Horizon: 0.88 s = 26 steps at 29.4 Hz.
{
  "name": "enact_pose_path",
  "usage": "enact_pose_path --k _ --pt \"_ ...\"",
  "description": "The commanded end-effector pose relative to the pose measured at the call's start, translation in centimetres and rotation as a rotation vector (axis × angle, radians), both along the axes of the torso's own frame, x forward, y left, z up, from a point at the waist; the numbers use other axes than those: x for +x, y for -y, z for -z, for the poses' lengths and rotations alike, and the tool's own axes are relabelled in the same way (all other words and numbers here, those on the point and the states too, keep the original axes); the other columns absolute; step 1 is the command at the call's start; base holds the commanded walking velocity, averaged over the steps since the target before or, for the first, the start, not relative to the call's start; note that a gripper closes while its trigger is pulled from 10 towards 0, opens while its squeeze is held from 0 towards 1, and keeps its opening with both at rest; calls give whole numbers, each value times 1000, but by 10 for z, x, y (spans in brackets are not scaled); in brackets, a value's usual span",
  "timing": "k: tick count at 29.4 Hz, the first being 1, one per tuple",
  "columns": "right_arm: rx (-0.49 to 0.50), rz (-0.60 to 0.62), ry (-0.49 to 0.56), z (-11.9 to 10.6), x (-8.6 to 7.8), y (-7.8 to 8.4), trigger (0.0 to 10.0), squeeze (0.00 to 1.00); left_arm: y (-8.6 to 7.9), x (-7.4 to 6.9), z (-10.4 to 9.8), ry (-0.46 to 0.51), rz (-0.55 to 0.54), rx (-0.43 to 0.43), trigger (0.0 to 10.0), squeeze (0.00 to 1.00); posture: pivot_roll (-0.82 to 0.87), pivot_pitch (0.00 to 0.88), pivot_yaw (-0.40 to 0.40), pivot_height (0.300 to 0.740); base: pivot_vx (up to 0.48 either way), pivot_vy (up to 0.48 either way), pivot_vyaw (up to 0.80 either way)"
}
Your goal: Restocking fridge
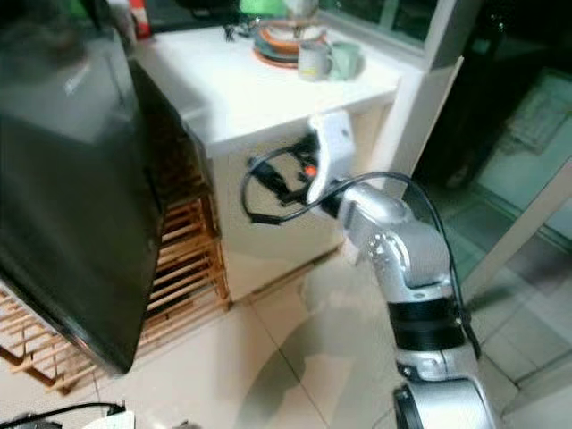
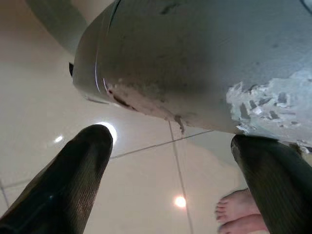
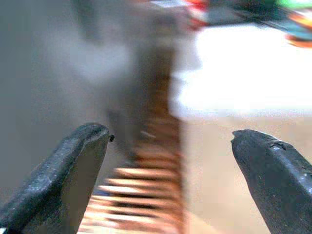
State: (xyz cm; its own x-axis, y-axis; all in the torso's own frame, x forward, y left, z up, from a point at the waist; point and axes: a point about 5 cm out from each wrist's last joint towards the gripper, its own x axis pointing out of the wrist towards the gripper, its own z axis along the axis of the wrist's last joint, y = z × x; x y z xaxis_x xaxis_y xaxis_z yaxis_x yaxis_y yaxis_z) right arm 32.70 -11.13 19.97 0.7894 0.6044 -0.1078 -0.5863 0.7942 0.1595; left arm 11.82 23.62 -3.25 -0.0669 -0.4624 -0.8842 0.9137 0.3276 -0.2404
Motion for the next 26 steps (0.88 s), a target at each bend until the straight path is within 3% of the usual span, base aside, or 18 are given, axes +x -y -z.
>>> enact_pose_path --k 1,3,6,7,9,10,11,12,14,16,17,18,20,21,22,23,25,26 --pt "-13 6 -12 6 0 -3 10000 0 20 13 -7 64 -22 -111 10000 0 -60 0 22 740 0 0 0" --pt "-32 5 -52 25 -2 -6 10000 0 39 18 -11 86 -100 -205 10000 0 -59 0 18 740 0 0 0" --pt "-45 5 -58 32 0 -7 10000 0 64 34 -18 198 -154 -298 10000 0 -62 0 19 740 0 0 0" --pt "-56 8 -59 36 1 -6 10000 0 77 53 -23 340 -170 -265 10000 0 -62 0 16 740 0 0 0" --pt "-69 11 -68 42 2 -5 10000 0 99 81 -47 476 -319 -400 10000 0 -59 0 14 740 0 0 0" --pt "-78 15 -72 45 2 -4 10000 0 105 89 -57 514 -362 -456 10000 0 -58 0 14 740 0 0 0" --pt "-96 23 -82 52 2 -2 10000 0 90 135 -85 554 -427 -540 10000 0 -57 0 15 740 0 0 0" --pt "-116 31 -91 58 2 -2 10000 0 79 165 -113 590 -462 -614 10000 0 -56 0 15 740 0 0 0" --pt "-135 34 -110 68 0 -1 10000 0 85 174 -136 638 -486 -702 10000 0 -57 0 19 740 0 0 0" --pt "-138 28 -140 80 -6 -3 10000 0 95 184 -164 758 -530 -773 10000 0 -60 0 22 740 0 0 0" --pt "-137 24 -143 82 -7 -4 10000 0 86 200 -177 882 -667 -746 10000 0 -62 0 24 740 0 0 0" --pt "-137 24 -142 82 -7 -4 10000 0 79 207 -181 938 -728 -719 10000 0 -63 0 25 740 0 0 0" --pt "-137 21 -144 84 -8 -5 10000 0 21 227 -200 1243 -994 -441 10000 0 -61 0 23 740 0 0 0" --pt "-137 20 -148 86 -9 -5 10000 0 -19 228 -207 1370 -1092 -236 10000 0 -61 0 21 740 0 0 0" --pt "-139 20 -151 88 -10 -4 10000 0 -35 227 -210 1387 -1155 -200 10000 0 -60 0 21 740 0 0 0" --pt "-138 34 -155 90 -10 -3 10000 0 -46 226 -212 1398 -1186 -164 10000 0 -58 0 21 740 0 0 0" --pt "-159 87 -156 95 -8 3 10000 0 -32 228 -209 1391 -1199 -247 10000 0 -58 0 25 740 0 0 0" --pt "-145 108 -176 101 -9 4 10000 0 -37 227 -211 1464 -1286 -216 10000 0 -64 0 25 740 0 0 0"
